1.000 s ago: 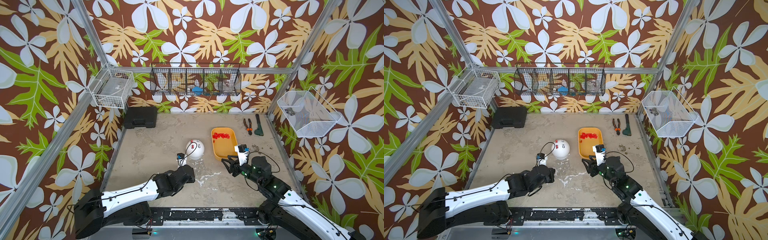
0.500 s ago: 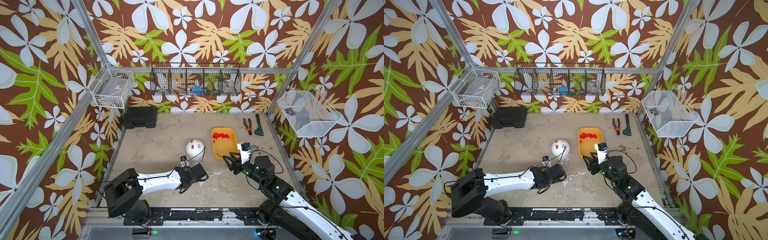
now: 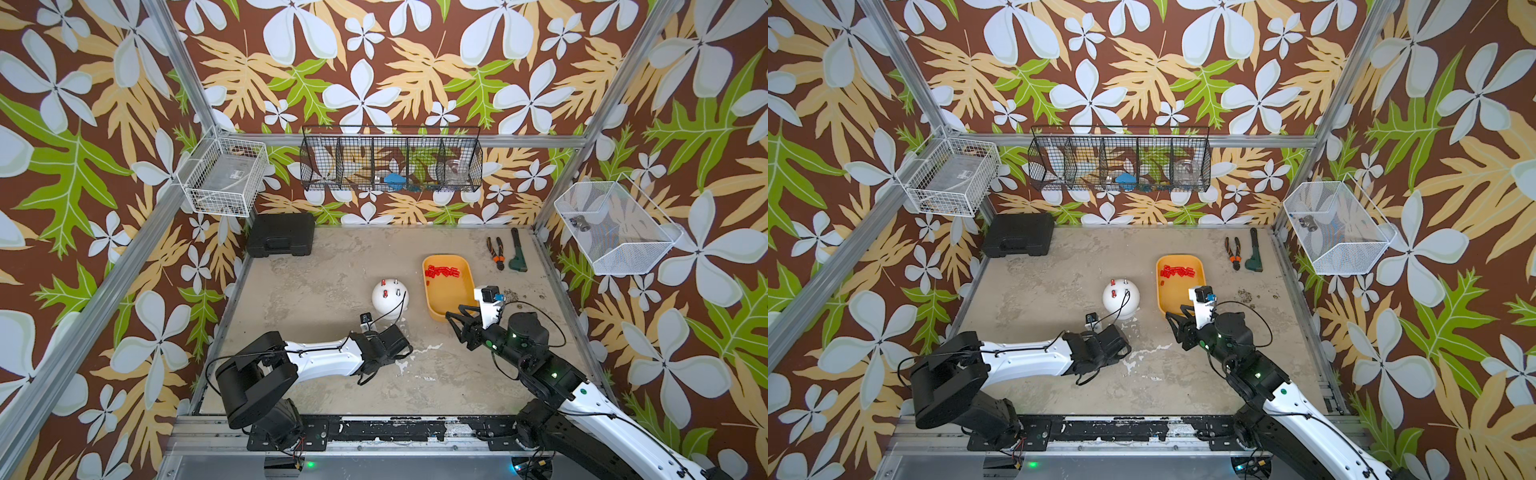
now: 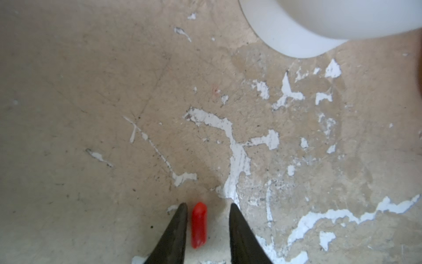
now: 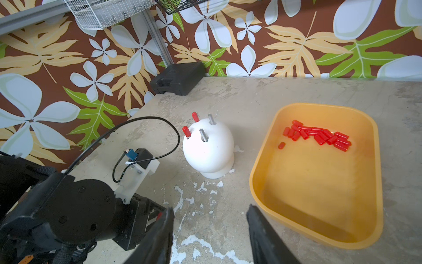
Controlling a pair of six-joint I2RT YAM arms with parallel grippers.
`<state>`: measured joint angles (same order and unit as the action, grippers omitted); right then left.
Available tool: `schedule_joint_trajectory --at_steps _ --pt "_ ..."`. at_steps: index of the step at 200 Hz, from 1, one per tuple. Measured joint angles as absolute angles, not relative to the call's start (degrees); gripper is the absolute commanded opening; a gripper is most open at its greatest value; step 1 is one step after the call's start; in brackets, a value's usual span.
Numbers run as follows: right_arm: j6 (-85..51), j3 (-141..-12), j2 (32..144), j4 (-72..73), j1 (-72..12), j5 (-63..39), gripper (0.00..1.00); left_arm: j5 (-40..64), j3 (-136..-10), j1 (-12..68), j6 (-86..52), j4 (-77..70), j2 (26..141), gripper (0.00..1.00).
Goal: Cover the protruding screws with screw protection sleeves
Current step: Place the screw protection sleeve at the center of the board, then pick up the screw protection sleeve from the center of the board.
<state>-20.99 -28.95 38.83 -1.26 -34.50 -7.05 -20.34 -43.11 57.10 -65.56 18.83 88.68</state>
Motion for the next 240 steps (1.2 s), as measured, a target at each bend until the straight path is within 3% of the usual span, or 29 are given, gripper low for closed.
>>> schedule_joint_trajectory --at_steps 46,60,102,128,154,203,223,240 --pt "-21.02 -29.85 42.48 -1.3 -34.5 -10.63 0.56 -20.86 -44.45 55.86 -63.4 21.04 79.99 0.35" --pt "-21.02 -31.11 45.12 -1.23 -34.5 -13.17 0.54 -20.88 -44.71 53.82 -62.17 21.69 74.54 0.45" --pt "-21.87 -35.92 56.6 -2.76 -39.07 -19.03 0.48 -18.92 -39.09 36.53 -53.89 23.33 58.22 0.45" --pt "-22.15 -43.22 67.09 -6.2 -47.92 -17.43 0.41 -19.03 -36.82 29.91 -46.57 22.17 52.77 0.49" --pt "-25.04 -49.6 78.22 -10.11 -51.18 -15.0 0.39 -17.65 -32.58 23.55 -39.66 18.46 48.93 0.49" --pt "-28.77 -64.84 96.47 -19.18 -54.3 -9.87 0.4 -13.5 -36.69 21.52 -32.51 16.6 46.39 0.5" --pt "-31.31 -70.15 102.21 -22.68 -54.63 -7.27 0.4 -14.35 -40.27 21.52 -27.79 16.99 46.46 0.58" --pt "-32.71 -73.56 106.1 -25.02 -55.44 -5.98 0.39 -15.84 -39.09 21.19 -25.3 17.78 46.09 0.59"
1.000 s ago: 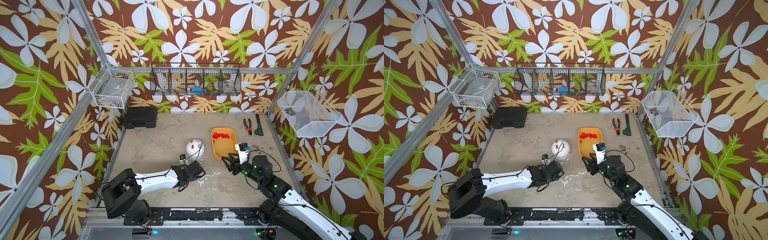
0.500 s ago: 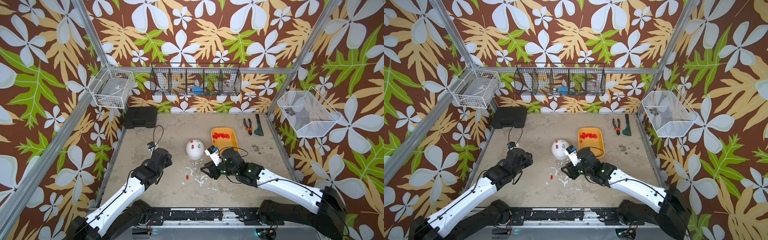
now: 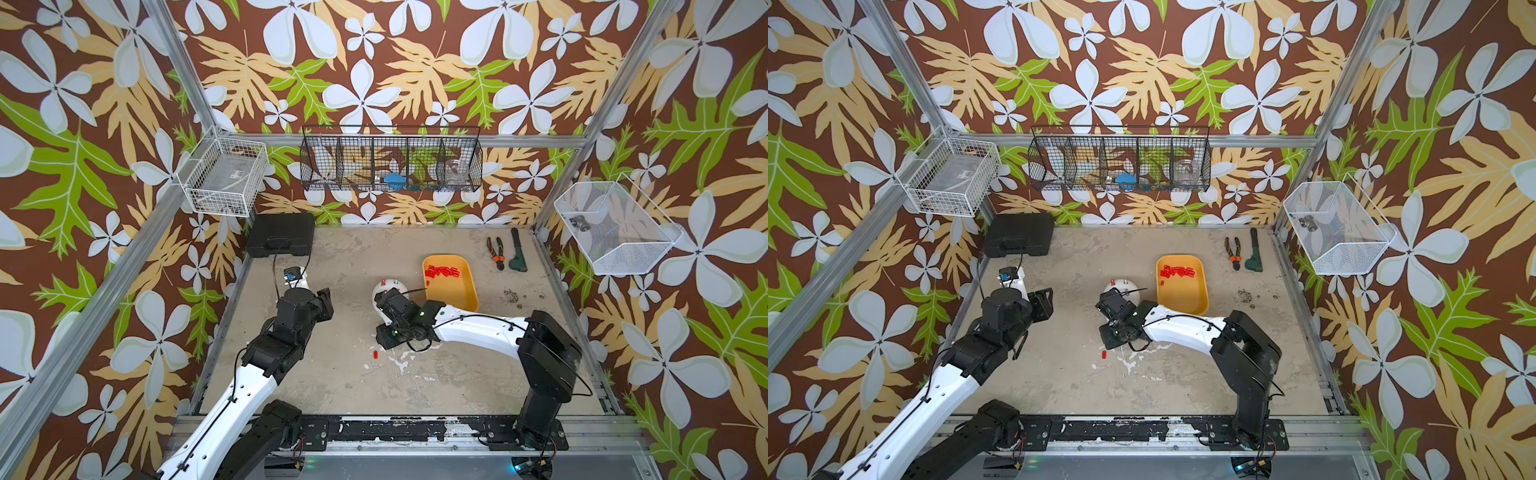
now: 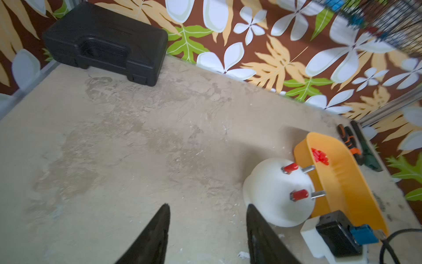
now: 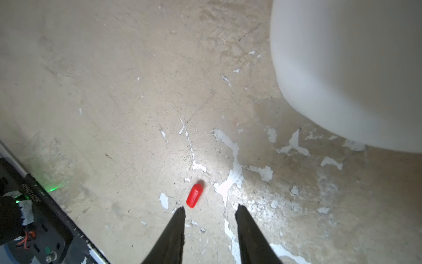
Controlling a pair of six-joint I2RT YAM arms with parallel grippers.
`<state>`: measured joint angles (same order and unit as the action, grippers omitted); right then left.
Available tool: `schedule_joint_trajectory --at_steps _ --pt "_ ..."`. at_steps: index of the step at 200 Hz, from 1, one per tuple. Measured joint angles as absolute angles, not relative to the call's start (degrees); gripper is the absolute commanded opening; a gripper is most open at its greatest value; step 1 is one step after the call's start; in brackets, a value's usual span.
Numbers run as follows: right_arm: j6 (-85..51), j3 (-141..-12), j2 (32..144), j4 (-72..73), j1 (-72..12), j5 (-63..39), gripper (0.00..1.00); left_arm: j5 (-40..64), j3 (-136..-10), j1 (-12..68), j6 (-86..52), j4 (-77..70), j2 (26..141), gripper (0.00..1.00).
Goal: Cover the protruding screws with screw protection sleeves
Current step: Pick up the screw protection sleeve from the center of the board.
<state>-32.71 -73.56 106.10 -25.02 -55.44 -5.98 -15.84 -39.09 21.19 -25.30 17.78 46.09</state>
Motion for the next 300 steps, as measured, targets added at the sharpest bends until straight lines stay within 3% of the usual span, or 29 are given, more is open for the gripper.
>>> schedule_joint_trajectory --at_steps 144,158,242,300 --pt "-37.32 -80.53 114.89 -30.04 -58.17 -3.75 0.34 -14.24 -37.85 20.78 -21.12 19.53 45.36 0.59" --pt "-37.28 -80.88 115.79 -30.24 -58.83 -4.56 0.28 -13.8 -37.85 20.78 -21.12 19.53 45.36 0.59" --pt "-37.5 -81.08 116.79 -30.46 -59.29 -4.97 0.25 -12.99 -37.6 20.78 -20.93 19.51 45.06 0.59" --pt "-37.47 -81.52 117.45 -30.41 -59.27 -4.97 0.15 -12.58 -37.54 20.78 -20.93 19.51 45.06 0.6"
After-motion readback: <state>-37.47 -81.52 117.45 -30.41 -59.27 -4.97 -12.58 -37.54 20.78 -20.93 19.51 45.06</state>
